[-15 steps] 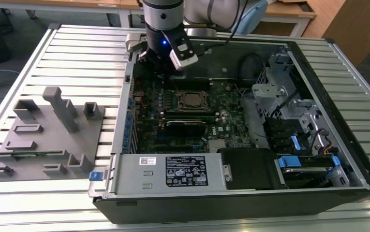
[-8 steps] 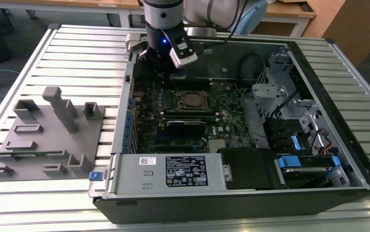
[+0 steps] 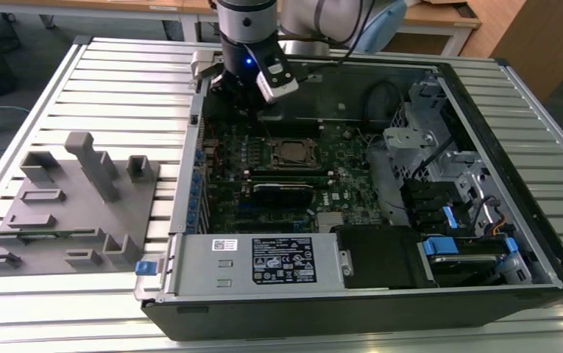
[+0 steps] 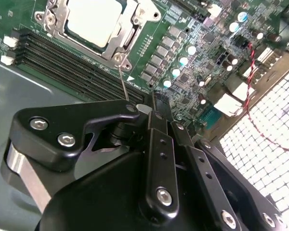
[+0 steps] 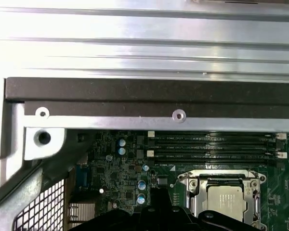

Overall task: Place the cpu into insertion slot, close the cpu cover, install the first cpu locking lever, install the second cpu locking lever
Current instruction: 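Install the first cpu locking lever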

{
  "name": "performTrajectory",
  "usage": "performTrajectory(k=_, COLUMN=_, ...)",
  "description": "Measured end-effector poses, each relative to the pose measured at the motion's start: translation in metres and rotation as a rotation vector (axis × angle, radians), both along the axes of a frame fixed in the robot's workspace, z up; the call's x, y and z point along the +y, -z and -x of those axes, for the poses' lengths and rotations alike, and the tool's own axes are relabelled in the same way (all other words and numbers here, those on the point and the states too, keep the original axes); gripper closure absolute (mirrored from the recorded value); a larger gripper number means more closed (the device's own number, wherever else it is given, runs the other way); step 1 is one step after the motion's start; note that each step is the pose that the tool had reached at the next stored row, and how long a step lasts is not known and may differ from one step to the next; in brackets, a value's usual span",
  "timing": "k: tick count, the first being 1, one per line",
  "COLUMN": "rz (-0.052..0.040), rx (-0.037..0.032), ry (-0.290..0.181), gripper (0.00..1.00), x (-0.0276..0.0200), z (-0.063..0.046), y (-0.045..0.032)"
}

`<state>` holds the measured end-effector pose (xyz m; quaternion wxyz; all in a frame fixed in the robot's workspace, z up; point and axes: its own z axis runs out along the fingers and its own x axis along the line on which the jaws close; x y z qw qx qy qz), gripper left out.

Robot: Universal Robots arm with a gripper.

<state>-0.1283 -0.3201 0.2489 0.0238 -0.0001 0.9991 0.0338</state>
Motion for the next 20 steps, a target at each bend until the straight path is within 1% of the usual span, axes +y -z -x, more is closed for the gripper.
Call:
performTrajectory(k=6, rz=-0.0020, rx=-0.0014, ry=0.000, gripper=0.89, x=0.0054, z=0.001, y=0.0005)
performTrajectory(k=13, rz=-0.0074, rx=-0.0032, ry=0.000, gripper=0.89, x=0.0107, z=0.001, y=0.0015)
performTrajectory(k=17, rz=-0.0081, rx=-0.0034, ry=0.000, gripper=0.89, x=0.0117, z=0.001, y=0.0019)
performTrajectory(k=20, rz=-0.0081, rx=-0.0033, ry=0.000, gripper=0.89, x=0.0118, z=-0.001, y=0.0019)
